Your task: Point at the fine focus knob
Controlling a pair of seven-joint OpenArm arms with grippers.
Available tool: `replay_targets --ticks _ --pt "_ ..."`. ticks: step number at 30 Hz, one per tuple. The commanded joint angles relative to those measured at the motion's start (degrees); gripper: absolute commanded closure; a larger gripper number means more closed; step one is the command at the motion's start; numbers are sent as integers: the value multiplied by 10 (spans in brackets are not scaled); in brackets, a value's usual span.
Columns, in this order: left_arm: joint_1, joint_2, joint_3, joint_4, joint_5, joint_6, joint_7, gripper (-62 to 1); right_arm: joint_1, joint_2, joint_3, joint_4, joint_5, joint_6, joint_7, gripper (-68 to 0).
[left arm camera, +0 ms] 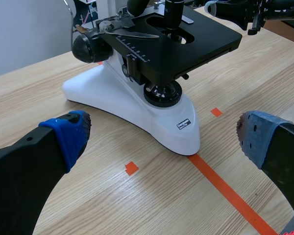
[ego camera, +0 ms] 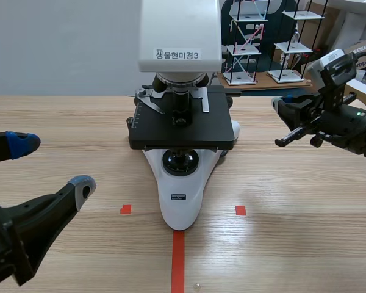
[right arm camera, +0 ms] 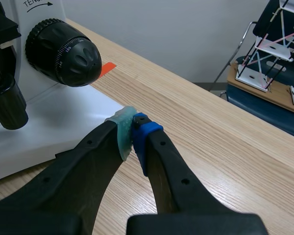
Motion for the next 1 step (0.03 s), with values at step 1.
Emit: replay_targets --ticks 1 --pt "-2 3 -3 5 -5 -1 -8 -623 18 1 5 4 6 -4 8 -10"
